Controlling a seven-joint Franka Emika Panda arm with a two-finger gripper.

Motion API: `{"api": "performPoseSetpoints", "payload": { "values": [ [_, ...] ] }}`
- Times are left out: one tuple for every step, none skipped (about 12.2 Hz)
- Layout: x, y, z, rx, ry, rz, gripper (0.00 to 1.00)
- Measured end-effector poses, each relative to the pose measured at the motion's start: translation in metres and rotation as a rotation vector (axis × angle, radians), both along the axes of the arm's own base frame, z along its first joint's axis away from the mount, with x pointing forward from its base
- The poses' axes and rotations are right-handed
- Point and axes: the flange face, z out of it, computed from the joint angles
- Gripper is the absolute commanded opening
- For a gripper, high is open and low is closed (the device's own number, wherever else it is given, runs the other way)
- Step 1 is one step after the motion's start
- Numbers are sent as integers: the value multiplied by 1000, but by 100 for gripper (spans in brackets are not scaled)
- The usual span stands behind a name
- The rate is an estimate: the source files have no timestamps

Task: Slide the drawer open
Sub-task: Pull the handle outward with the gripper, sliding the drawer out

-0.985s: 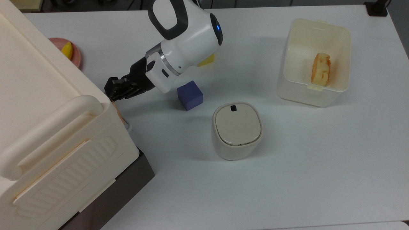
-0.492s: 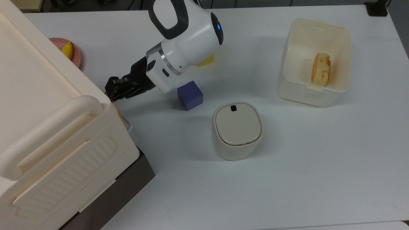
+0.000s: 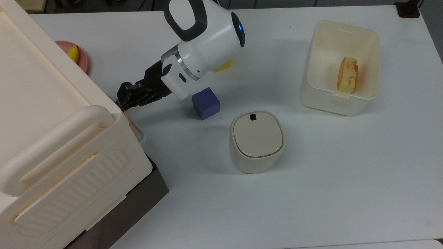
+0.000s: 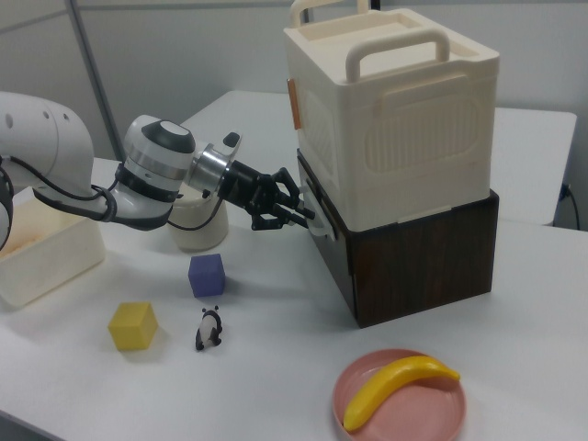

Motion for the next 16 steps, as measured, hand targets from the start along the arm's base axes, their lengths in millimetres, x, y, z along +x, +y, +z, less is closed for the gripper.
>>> {"api": "performPoseSetpoints", "payload": {
  "values": [
    [0,1,1,3,-1,-1,0],
    [0,1,1,4,-1,-1,0],
    [-1,2,1,5,-1,0,0],
    [-1,3,1,6,0,0,0],
    [-2,4,1,6,1,1,0],
    [-3,5,2,6,1,2,0],
    [-5,6,4,8,-1,3,0],
    [-5,7,5,14,-1,4,0],
    [-5,8,5,15,-1,5,0],
    [-6,9,5,17,-1,5,0],
    [-6,10,5,18,-1,7,0],
    [-8,13,5,20,0,10,0],
    [-11,15,6,22,2,12,0],
    [-12,17,6,26,2,13,0],
    [-13,19,7,28,2,15,0],
    [-14,20,7,29,2,15,0]
  ]
}}
